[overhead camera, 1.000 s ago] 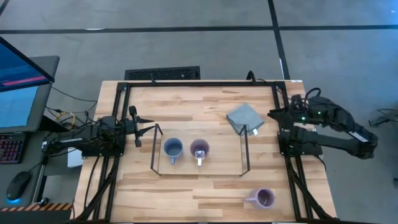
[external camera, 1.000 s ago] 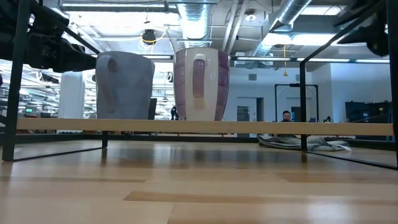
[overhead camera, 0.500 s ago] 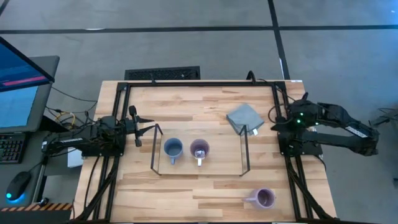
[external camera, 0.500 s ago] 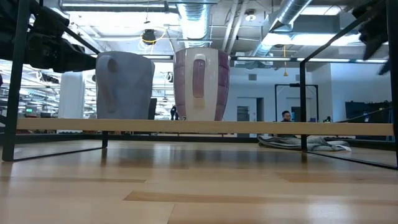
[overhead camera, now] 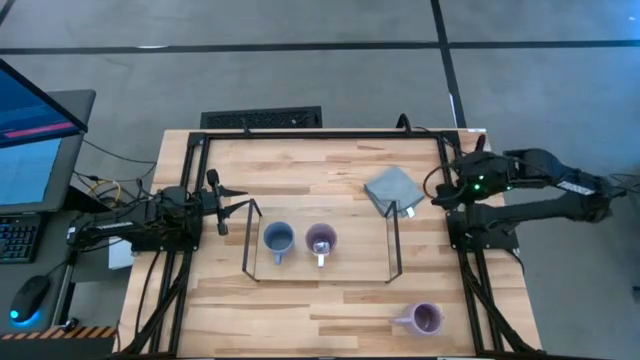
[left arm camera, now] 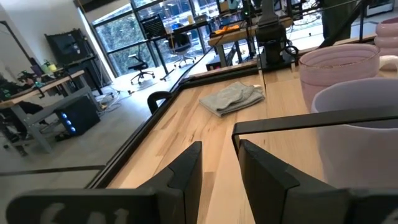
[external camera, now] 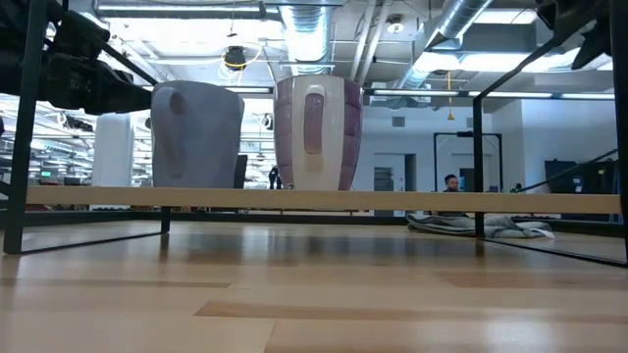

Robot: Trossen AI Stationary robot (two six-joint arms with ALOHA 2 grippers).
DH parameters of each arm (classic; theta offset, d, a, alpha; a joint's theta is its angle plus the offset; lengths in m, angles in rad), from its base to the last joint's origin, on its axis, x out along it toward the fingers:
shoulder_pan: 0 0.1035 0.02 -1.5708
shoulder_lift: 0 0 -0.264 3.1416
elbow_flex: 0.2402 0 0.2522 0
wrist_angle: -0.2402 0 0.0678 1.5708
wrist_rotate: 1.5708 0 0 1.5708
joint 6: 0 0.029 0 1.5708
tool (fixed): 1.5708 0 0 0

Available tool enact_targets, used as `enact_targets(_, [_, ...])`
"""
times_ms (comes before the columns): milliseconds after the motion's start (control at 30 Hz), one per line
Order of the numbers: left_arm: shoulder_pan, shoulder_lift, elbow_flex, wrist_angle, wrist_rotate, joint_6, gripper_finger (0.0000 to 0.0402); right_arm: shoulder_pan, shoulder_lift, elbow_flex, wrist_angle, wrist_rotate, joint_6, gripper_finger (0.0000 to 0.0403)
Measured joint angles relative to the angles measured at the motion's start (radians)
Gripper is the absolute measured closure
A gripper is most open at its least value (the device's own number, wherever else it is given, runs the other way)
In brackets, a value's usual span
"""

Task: Stack small to large cups/mugs on shelf
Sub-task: Put the purple mug on the shelf

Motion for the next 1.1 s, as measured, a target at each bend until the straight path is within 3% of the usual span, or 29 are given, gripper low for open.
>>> enact_targets(233, [0.000, 0.000, 0.000, -0.001, 0.000, 0.000, 0.0303, 0.264, 0.122, 0.054, -0.032, 0.082, 0.186, 0.0172])
enact_targets(667, [0.000, 0.000, 0.000, -0.006, 0.006, -0.016, 0.0303, 0.820, 0.313, 0.054, -0.059, 0.153, 0.735, 0.0172])
enact_targets(900, [0.000, 0.000, 0.000, -0.007, 0.007, -0.028, 0.0303, 0.992, 0.411, 0.054, -0.048, 0.162, 0.974, 0.0172])
enact_targets(1100, [0.000, 0.000, 0.000, -0.007, 0.007, -0.029, 0.0303, 1.063, 0.483, 0.054, 0.037, 0.149, 0.984, 0.0172])
